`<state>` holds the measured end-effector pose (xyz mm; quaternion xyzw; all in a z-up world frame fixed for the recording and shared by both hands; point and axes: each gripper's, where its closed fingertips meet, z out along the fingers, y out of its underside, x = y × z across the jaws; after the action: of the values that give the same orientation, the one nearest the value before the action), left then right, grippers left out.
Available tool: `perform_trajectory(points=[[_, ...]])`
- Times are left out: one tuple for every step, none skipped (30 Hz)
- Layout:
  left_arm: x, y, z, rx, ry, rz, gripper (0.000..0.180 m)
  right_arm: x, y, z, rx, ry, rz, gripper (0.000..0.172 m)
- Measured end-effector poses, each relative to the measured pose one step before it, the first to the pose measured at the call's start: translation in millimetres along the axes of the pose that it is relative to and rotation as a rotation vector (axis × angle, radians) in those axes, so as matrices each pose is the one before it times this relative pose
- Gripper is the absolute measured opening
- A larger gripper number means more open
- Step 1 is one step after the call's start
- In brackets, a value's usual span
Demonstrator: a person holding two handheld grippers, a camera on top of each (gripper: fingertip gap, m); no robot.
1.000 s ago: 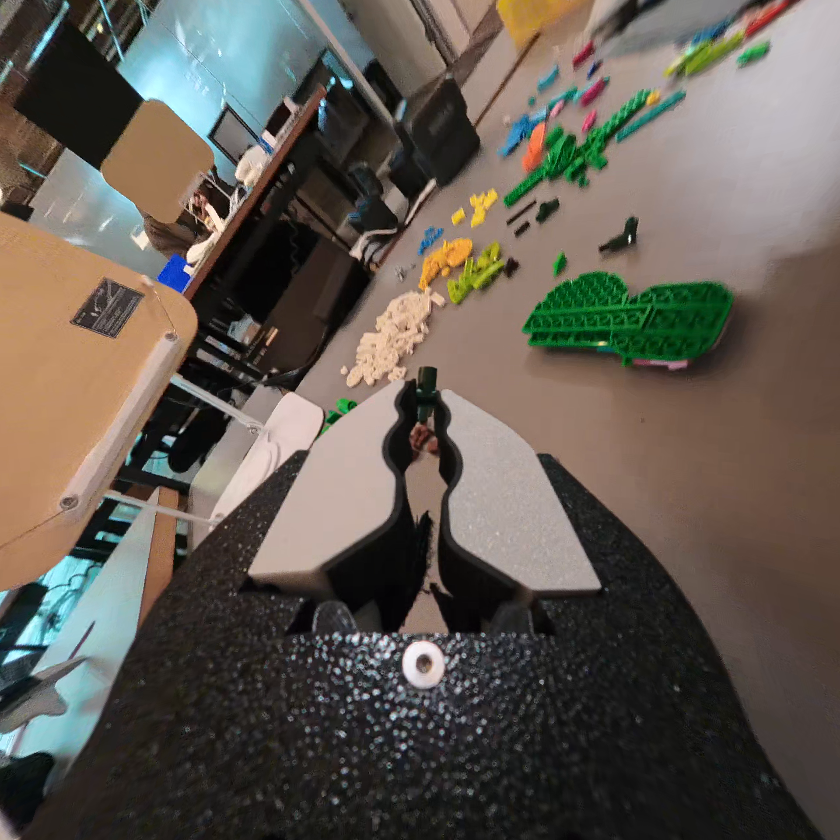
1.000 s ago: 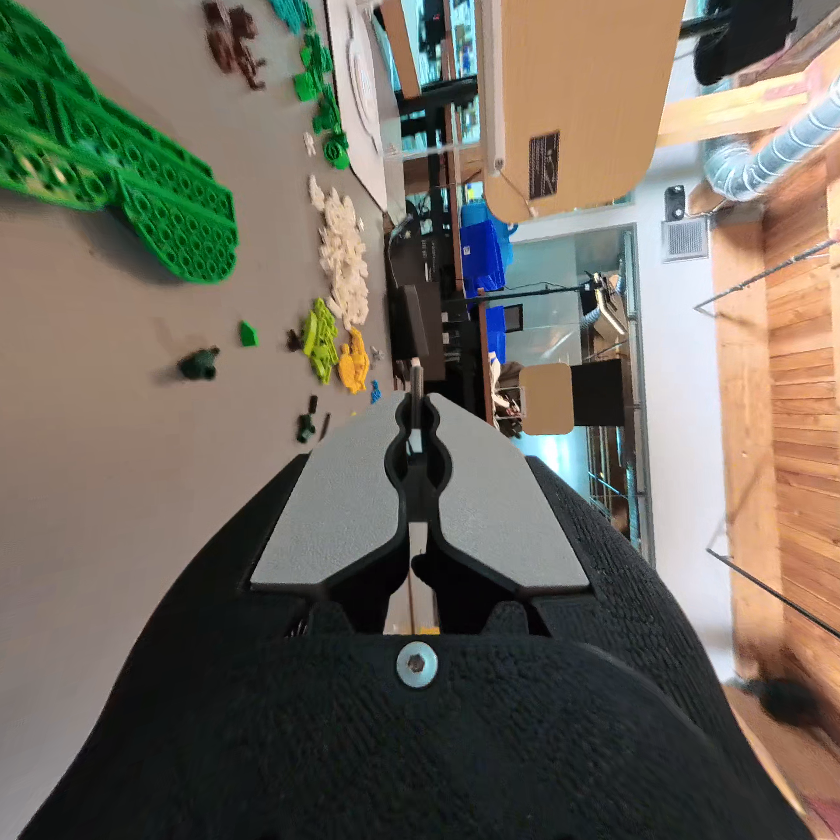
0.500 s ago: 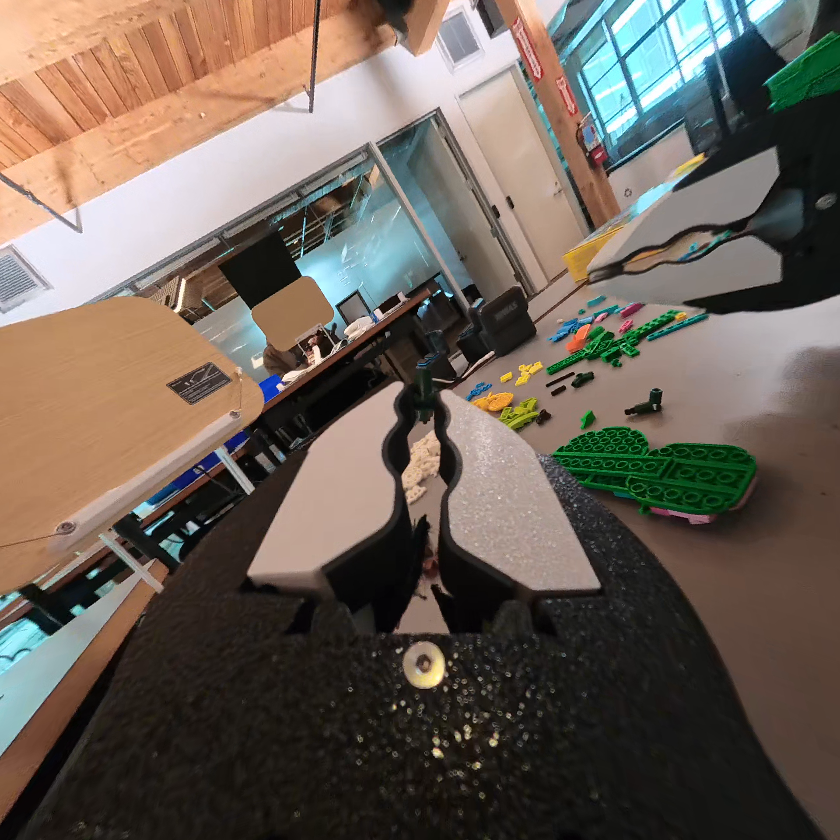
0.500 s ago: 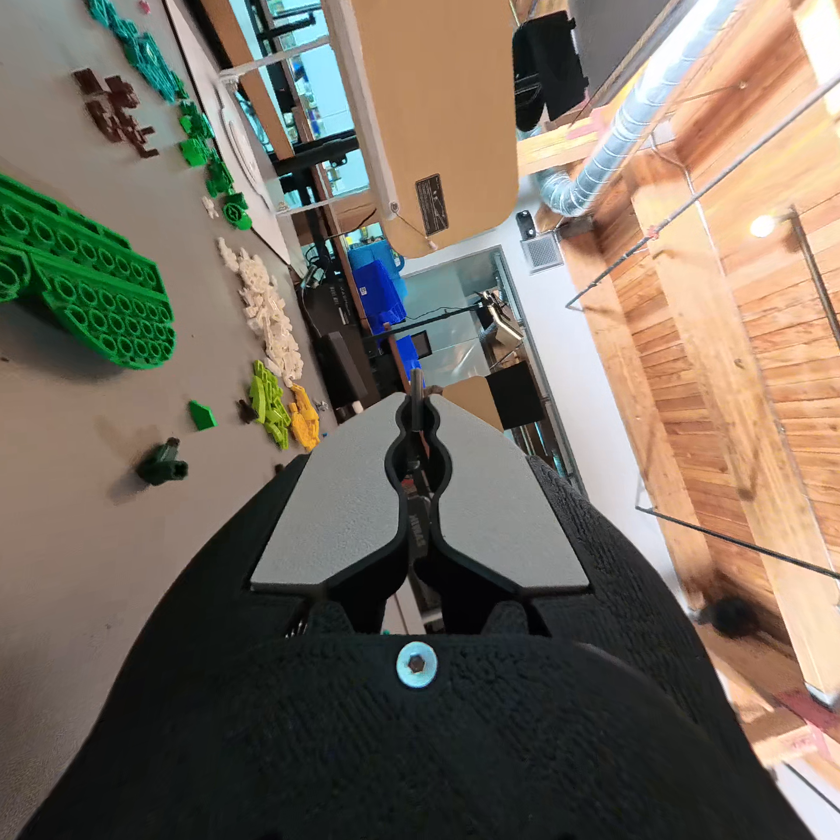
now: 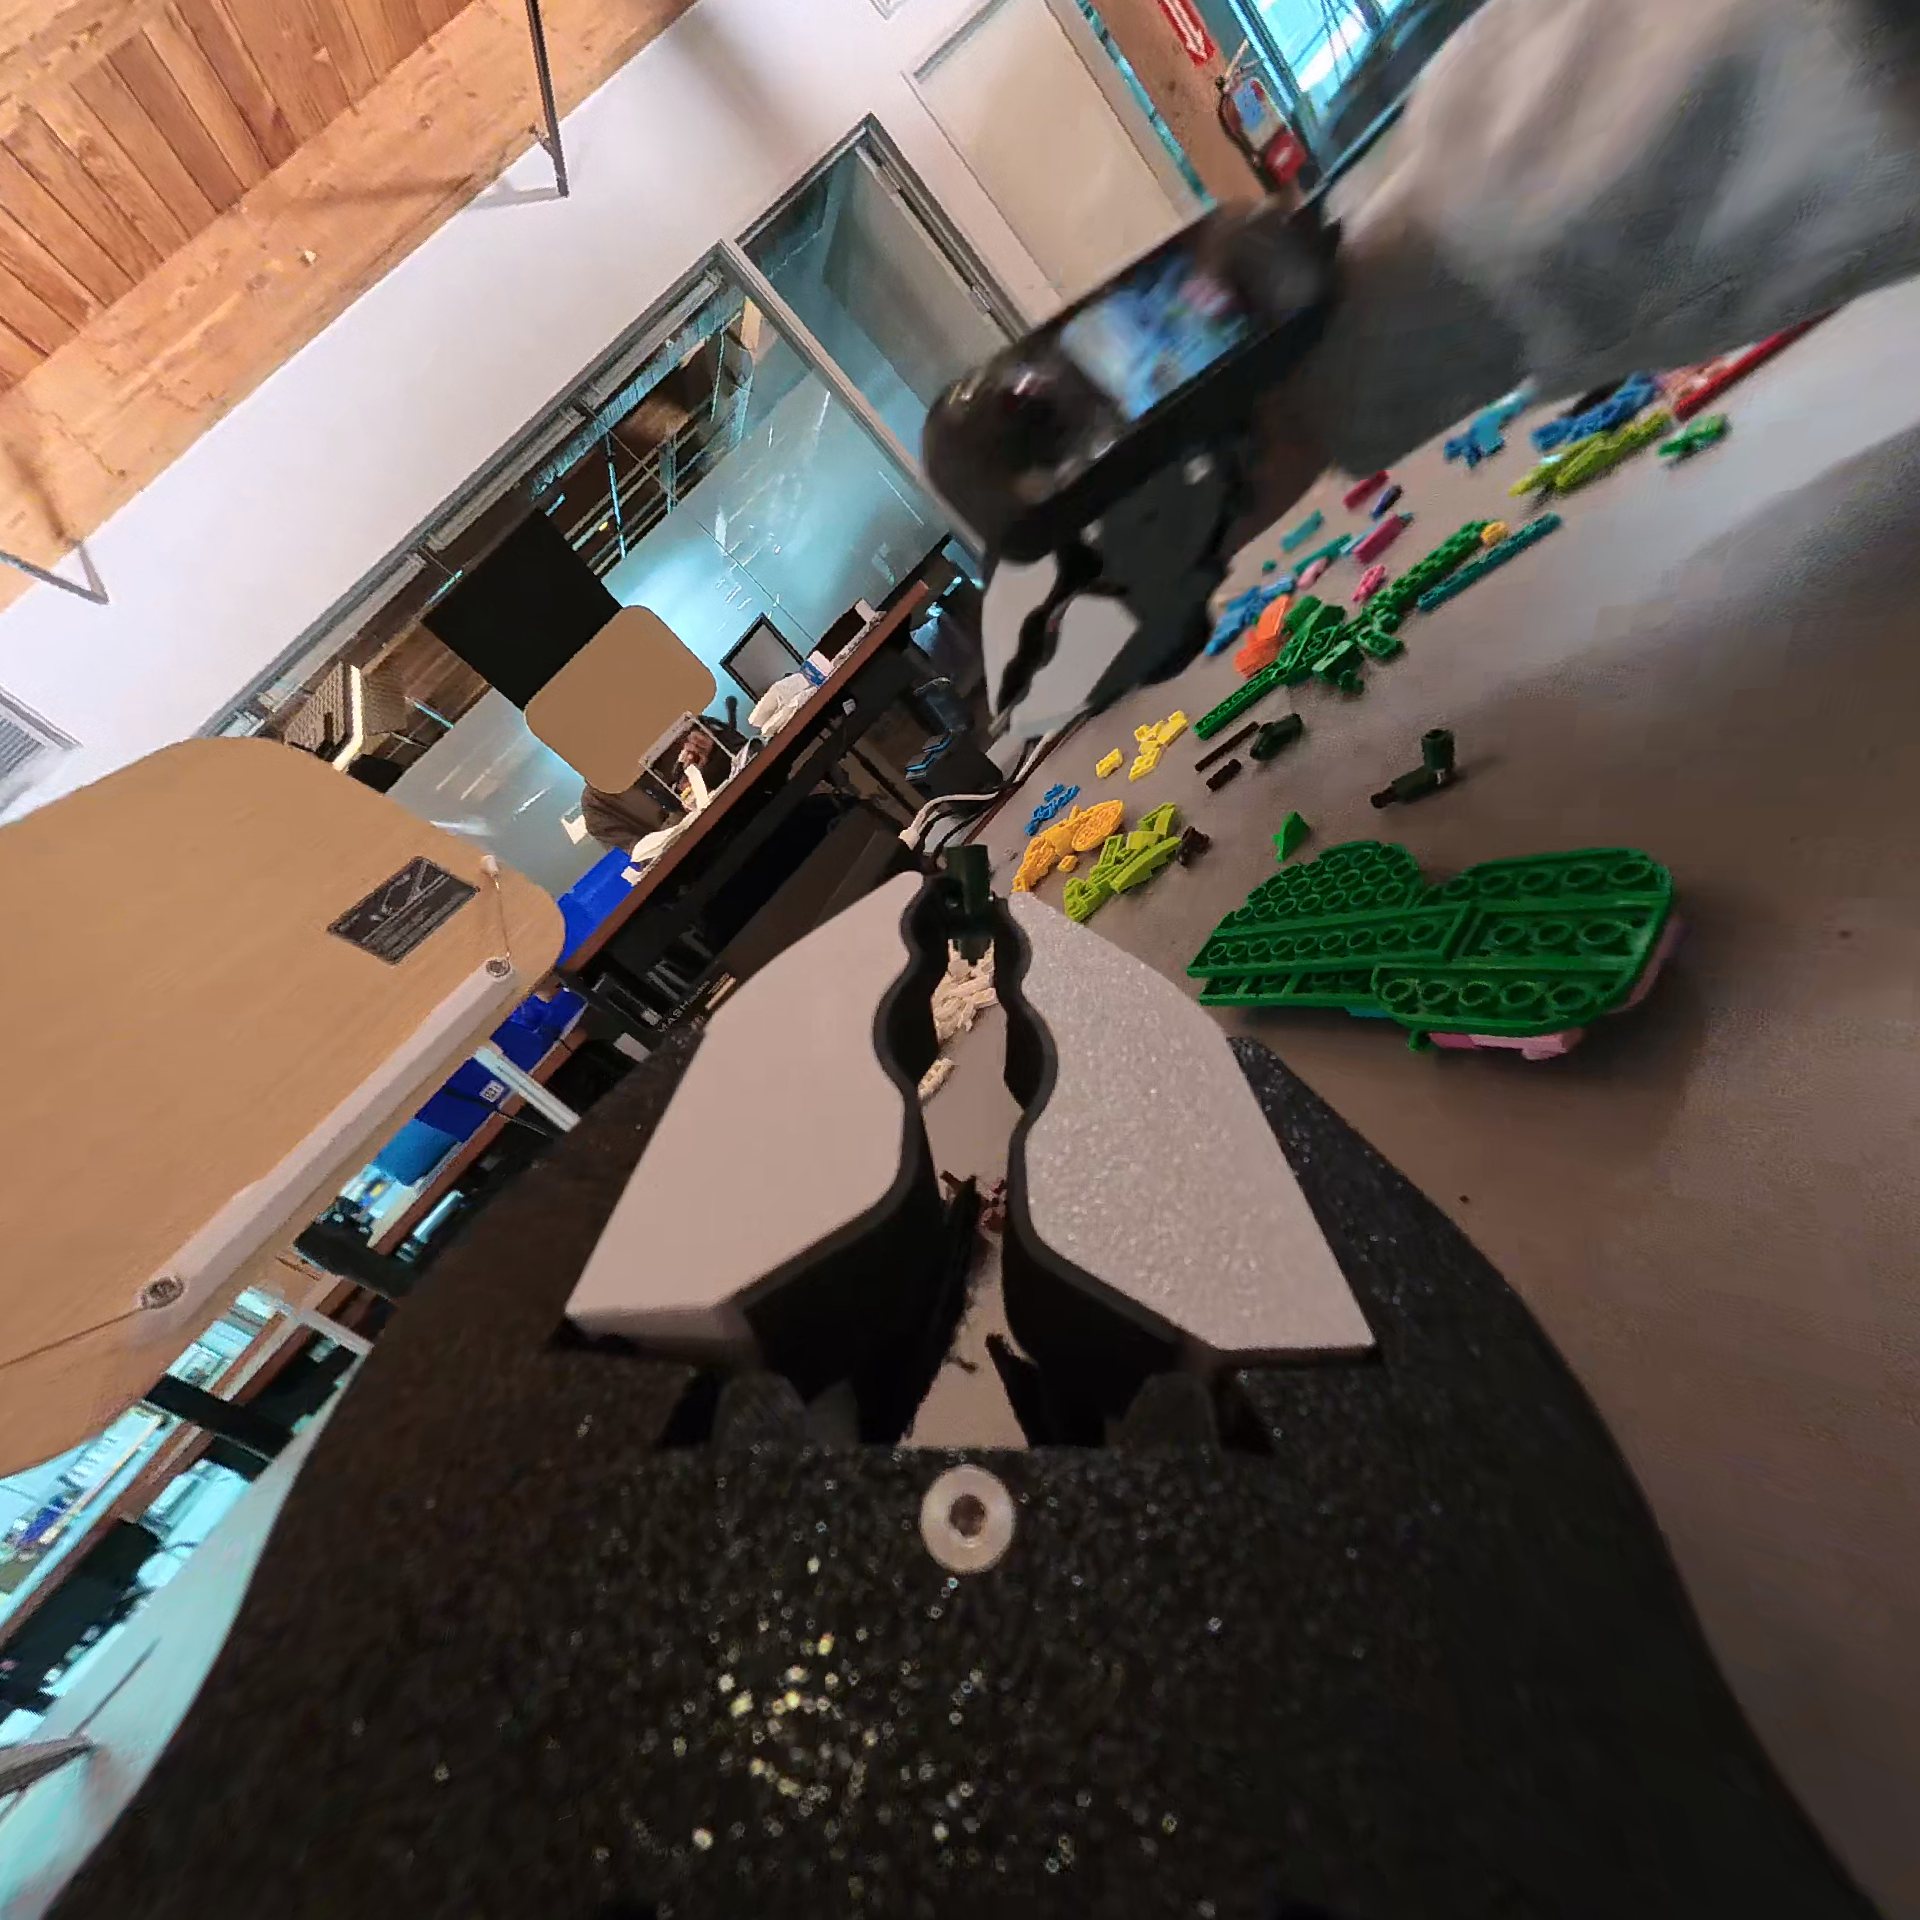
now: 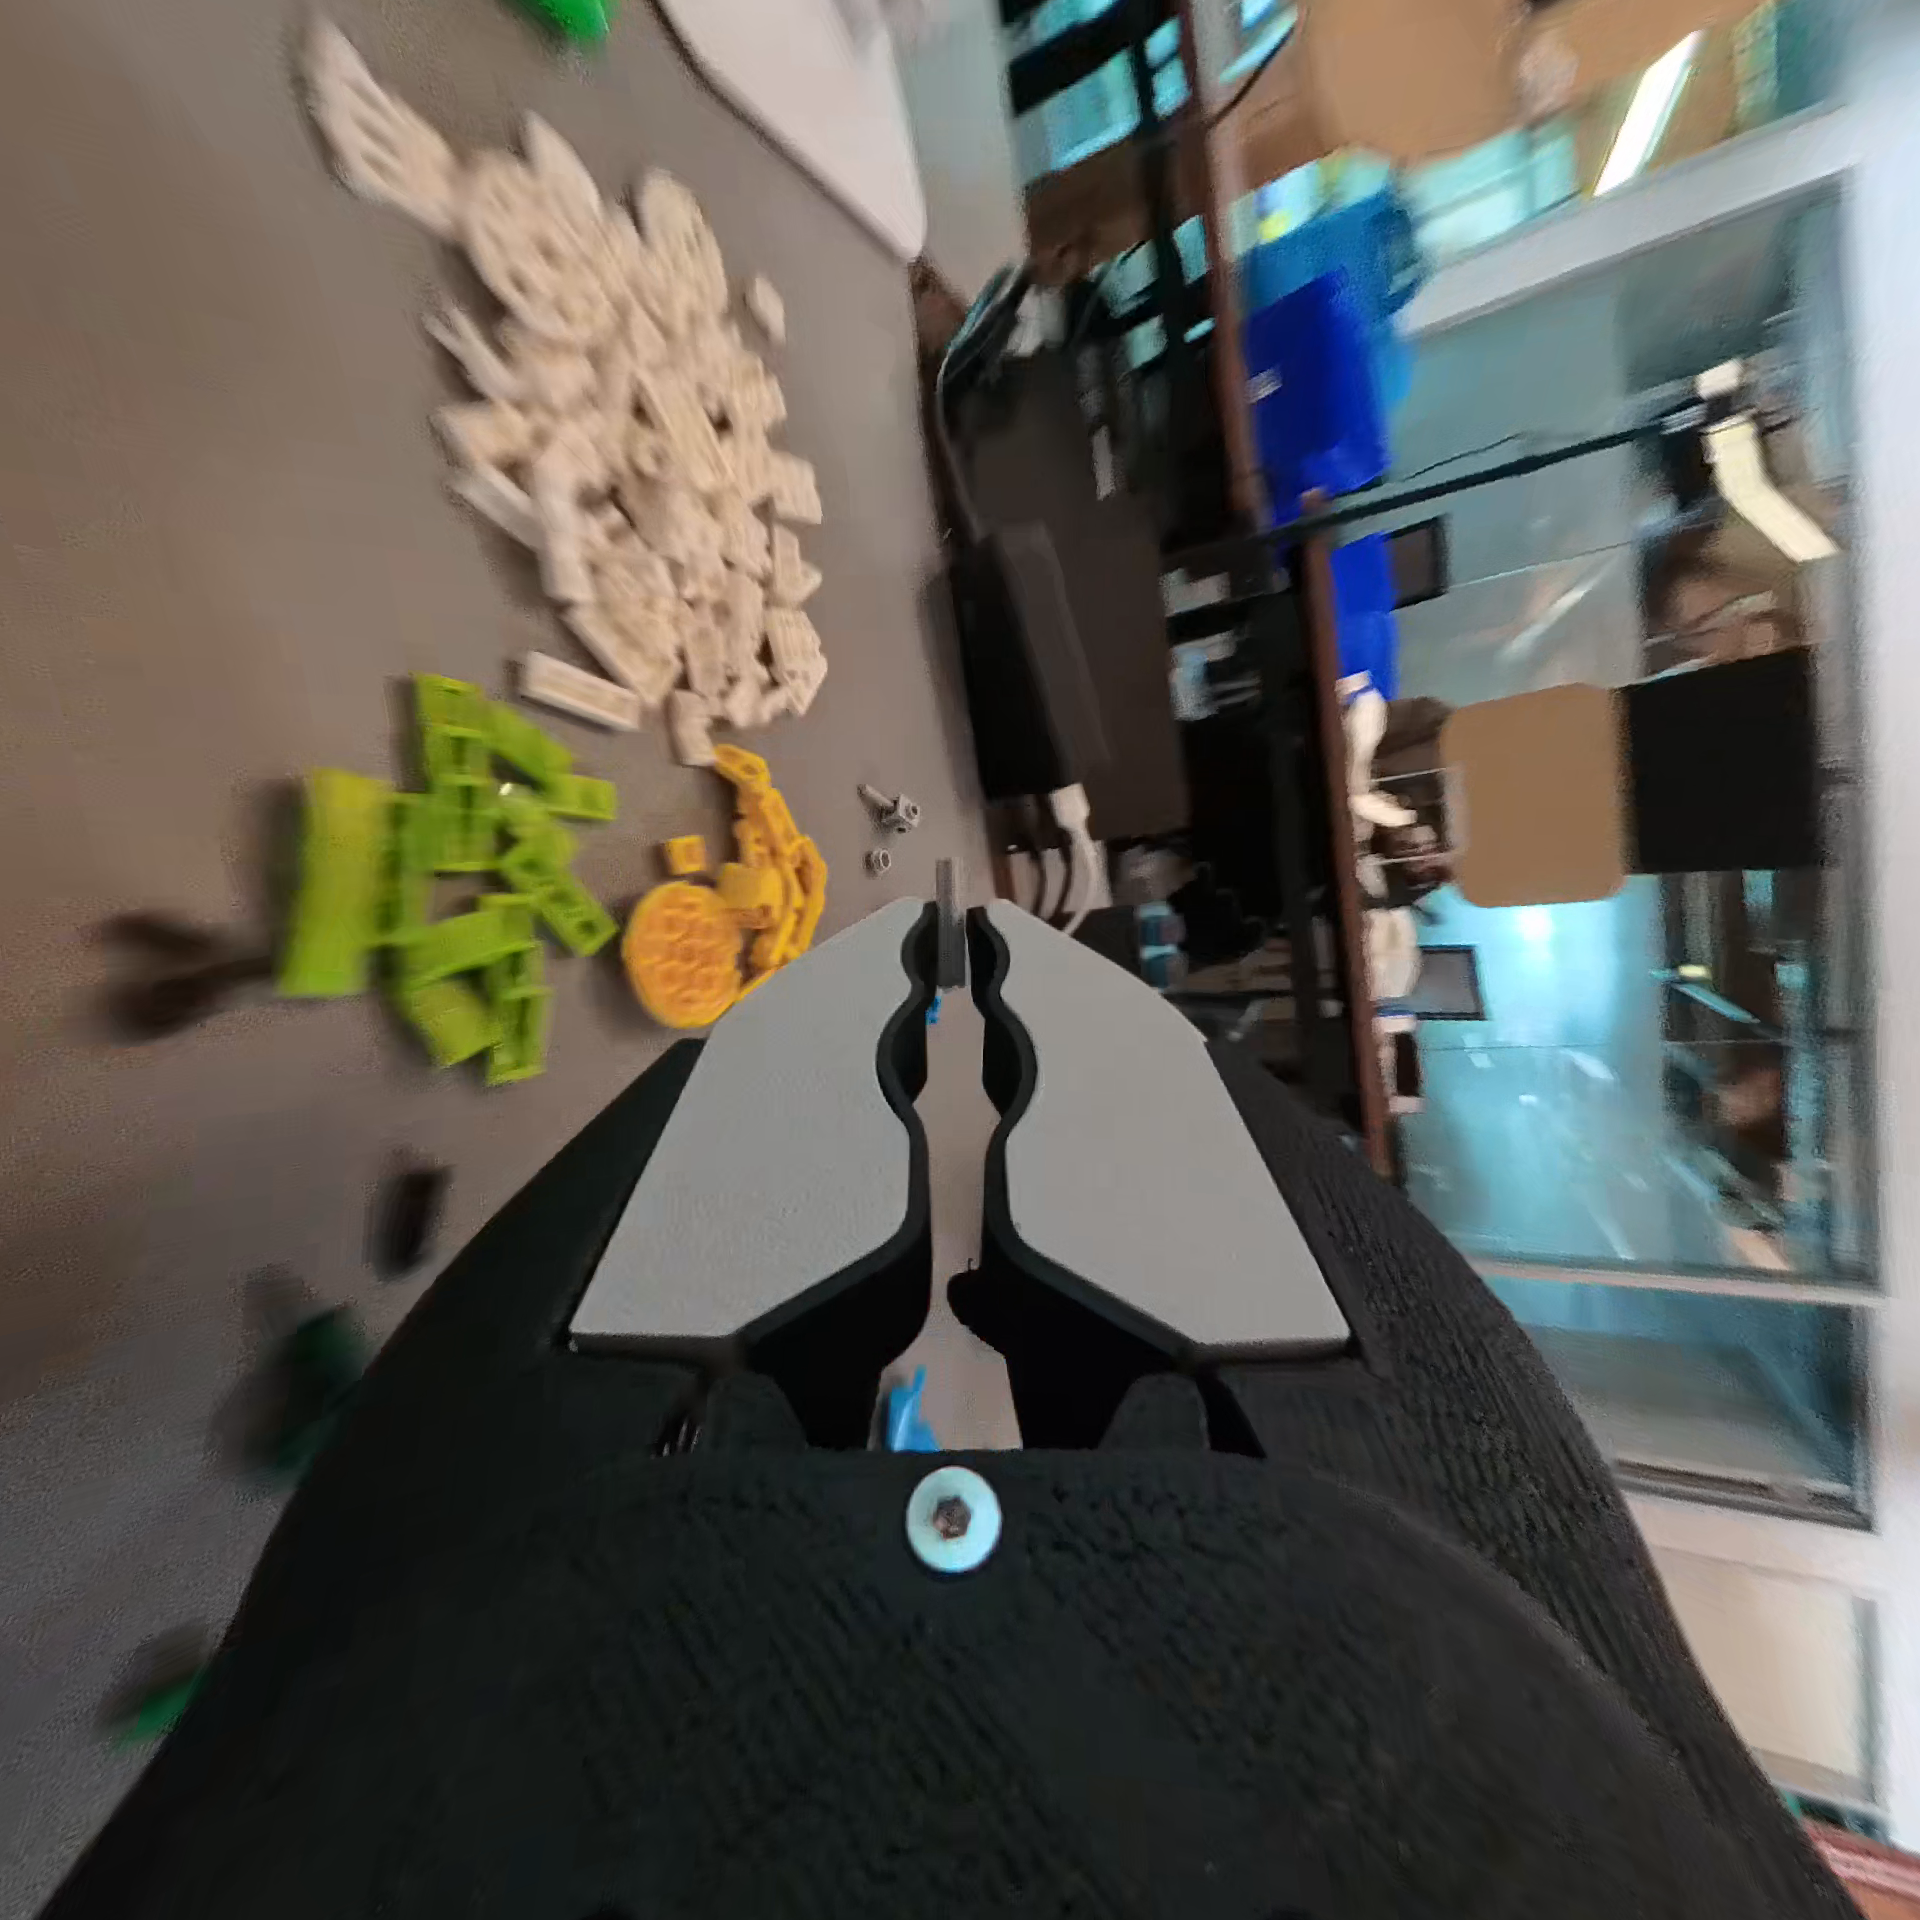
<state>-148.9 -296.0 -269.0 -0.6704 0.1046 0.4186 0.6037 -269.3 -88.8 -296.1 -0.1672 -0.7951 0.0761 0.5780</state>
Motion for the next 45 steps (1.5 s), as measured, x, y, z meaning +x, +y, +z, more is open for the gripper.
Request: perform_trajectory(points=[[-3.40, 1.13, -0.49, -0.0010, -0.0088, -0.0247, 0.009, 2.56, 6.11, 21.76, -0.0226, -0.0662, 0.0060, 0.004], [-3.47, 1.74, -0.14, -0.0047, -0.0083, -0.0256, 0.009, 1.11, 3.55, 19.31, -0.0073, -0.0698, 0.0026, 0.004], [-3.33, 2.11, 0.07, -0.0068, -0.0081, -0.0215, 0.009, 3.60, 3.86, 16.77, -0.0105, -0.0449, -0.0036, 0.004], [-3.23, 2.14, 0.24, -0.0074, -0.0100, -0.0181, 0.009, 1.04, 5.01, 14.37, -0.0217, -0.0531, -0.0228, 0.003], [-3.54, 1.22, 0.34, -0.0050, -0.0144, -0.0193, 0.009, -0.95, 4.15, 11.77, -0.0202, -0.0542, -0.0389, 0.003], [-4.80, -0.59, -0.02, 0.0023, -0.0228, -0.0297, 0.009, -3.19, 1.76, 8.88, -0.0078, -0.0582, -0.0453, 0.003], [-6.46, -2.58, -0.89, 0.0146, -0.0286, -0.0414, 0.009, -3.09, 0.27, 6.55, -0.0001, -0.0499, -0.0338, 0.003], [-5.37, -3.04, -1.39, 0.0206, -0.0178, -0.0446, 0.008, -0.97, 0.14, 4.93, -0.0045, -0.0350, -0.0138, 0.003], [-4.13, -1.31, -1.15, 0.0129, -0.0081, -0.0387, 0.008, -0.15, -0.05, 3.46, -0.0033, -0.0288, -0.0021, 0.004], [-4.23, 0.76, -0.36, 0.0007, -0.0107, -0.0308, 0.008, 0.55, -0.36, 2.51, -0.0006, -0.0212, 0.0066, 0.004], [-3.67, 1.55, 0.33, -0.0058, -0.0094, -0.0264, 0.008, -0.41, -1.08, 1.64, 0.0033, -0.0238, 0.0100, 0.004], [-1.92, 1.13, 0.66, -0.0049, -0.0006, -0.0249, 0.008, -0.94, -1.12, 1.41, 0.0033, -0.0223, 0.0049, 0.006], [-0.80, 0.88, 0.75, -0.0045, 0.0039, -0.0215, 0.008, -0.16, -0.29, 1.47, -0.0038, -0.0116, -0.0034, 0.007], [-0.93, 0.16, 0.31, -0.0009, -0.0003, -0.0134, 0.008, 0.08, 0.28, 1.34, -0.0086, -0.0065, -0.0114, 0.008], [-1.02, -0.57, -0.41, 0.0036, -0.0034, -0.0086, 0.009, -0.39, 0.28, 0.91, -0.0086, -0.0078, -0.0075, 0.010], [-0.49, -1.23, -0.67, 0.0072, -0.0005, -0.0078, 0.009, -0.72, 0.04, 0.47, -0.0067, -0.0103, 0.0034, 0.013], [-0.54, -1.28, -0.85, 0.0080, -0.0003, -0.0066, 0.008, 0.03, 0.26, -0.38, -0.0069, -0.0052, 0.0086, 0.015], [-1.18, -0.45, -0.49, 0.0043, -0.0024, -0.0114, 0.008, 1.88, 0.47, -1.79, -0.0041, 0.0103, 0.0089, 0.018], [-0.89, 0.12, -0.10, 0.0020, 0.0034, -0.0213, 0.008, 3.83, -0.12, -3.82, 0.0028, 0.0256, 0.0140, 0.019], [-0.32, 0.61, 0.17, 0.0008, 0.0124, -0.0335, 0.008, 4.26, -2.04, -6.13, 0.0147, 0.0315, 0.0276, 0.020], [0.68, -0.20, 0.02, 0.0062, 0.0228, -0.0430, 0.008, 3.62, -5.22, -8.42, 0.0304, 0.0314, 0.0442, 0.021], [2.16, -2.05, -0.59, 0.0183, 0.0365, -0.0515, 0.008, 1.24, -8.97, -11.03, 0.0473, 0.0231, 0.0541, 0.024], [3.69, -3.47, -1.14, 0.0273, 0.0499, -0.0600, 0.009, -2.88, -12.98, -13.51, 0.0650, 0.0070, 0.0566, 0.026], [4.16, -4.14, -1.08, 0.0305, 0.0527, -0.0604, 0.009, -7.32, -16.61, -15.37, 0.0810, -0.0071, 0.0546, 0.026], [5.10, -4.82, -1.00, 0.0345, 0.0593, -0.0585, 0.008, -12.01, -19.23, -16.19, 0.0929, -0.0202, 0.0520, 0.026], [4.47, -4.15, -0.80, 0.0313, 0.0548, -0.0636, 0.008, -17.72, -21.38, -16.03, 0.1020, -0.0433, 0.0518, 0.026], [3.45, -3.10, -0.57, 0.0261, 0.0522, -0.0722, 0.008, -23.98, -21.21, -14.82, 0.0980, -0.0694, 0.0446, 0.026], [3.15, -2.69, -0.46, 0.0256, 0.0548, -0.0816, 0.008, -25.82, -18.17, -12.61, 0.0817, -0.0672, 0.0279, 0.027], [2.53, -2.35, -0.64, 0.0246, 0.0562, -0.0940, 0.008, -22.98, -15.29, -9.86, 0.0705, -0.0375, 0.0136, 0.027], [2.20, -2.86, -1.01, 0.0238, 0.0552, -0.0956, 0.008, -20.14, -12.42, -8.12, 0.0639, -0.0129, -0.0005, 0.027], [1.81, -3.40, -1.53, 0.0285, 0.0457, -0.0789, 0.008, -17.57, -9.63, -6.89, 0.0549, 0.0027, -0.0062, 0.027], [2.05, -3.17, -1.69, 0.0260, 0.0400, -0.0623, 0.008, -14.90, -6.88, -5.87, 0.0453, 0.0155, -0.0036, 0.027], [1.33, -2.29, -1.28, 0.0183, 0.0293, -0.0474, 0.008, -13.05, -3.66, -5.28, 0.0320, 0.0208, -0.0029, 0.027], [0.03, -1.04, -1.03, 0.0096, 0.0158, -0.0324, 0.008, -10.50, -0.82, -5.16, 0.0188, 0.0296, -0.0090, 0.027], [-0.20, -0.03, -0.68, 0.0014, 0.0098, -0.0221, 0.008, -7.25, -0.42, -4.90, 0.0215, 0.0406, 0.0003, 0.027], [0.29, 1.18, -0.06, -0.0062, 0.0089, -0.0151, 0.008, -5.30, -1.18, -3.82, 0.0239, 0.0398, 0.0231, 0.026], [0.19, 2.04, 0.61, -0.0098, 0.0030, -0.0082, 0.008, -5.92, -2.86, -2.07, 0.0227, 0.0259, 0.0383, 0.025], [0.55, 2.82, 1.13, -0.0127, 0.0009, -0.0008, 0.008, -7.31, -2.88, 0.41, 0.0069, 0.0104, 0.0303, 0.025], [0.78, 3.34, 1.47, -0.0169, -0.0013, 0.0069, 0.008, -4.71, -1.92, 2.31, -0.0193, 0.0255, 0.0027, 0.025], [0.51, 3.17, 1.68, -0.0143, -0.0092, 0.0140, 0.008, -1.70, -1.98, 3.40, -0.0332, 0.0452, -0.0249, 0.025], [0.34, 2.81, 1.89, -0.0088, -0.0139, 0.0137, 0.008, -2.54, -2.99, 4.08, -0.0357, 0.0387, -0.0414, 0.025], [1.27, 3.38, 2.39, -0.0082, -0.0068, 0.0085, 0.008, -3.97, -4.20, 4.24, -0.0323, 0.0289, -0.0508, 0.025], [2.15, 3.93, 2.83, -0.0113, -0.0018, 0.0036, 0.008, -4.53, -3.65, 4.50, -0.0375, 0.0231, -0.0600, 0.025], [2.48, 4.15, 3.13, -0.0122, 0.0001, 0.0058, 0.007, -4.48, -2.41, 4.04, -0.0433, 0.0157, -0.0719, 0.024], [2.80, 4.11, 2.96, -0.0133, 0.0030, 0.0091, 0.008, -2.99, -3.32, 2.85, -0.0263, 0.0190, -0.0755, 0.022]])
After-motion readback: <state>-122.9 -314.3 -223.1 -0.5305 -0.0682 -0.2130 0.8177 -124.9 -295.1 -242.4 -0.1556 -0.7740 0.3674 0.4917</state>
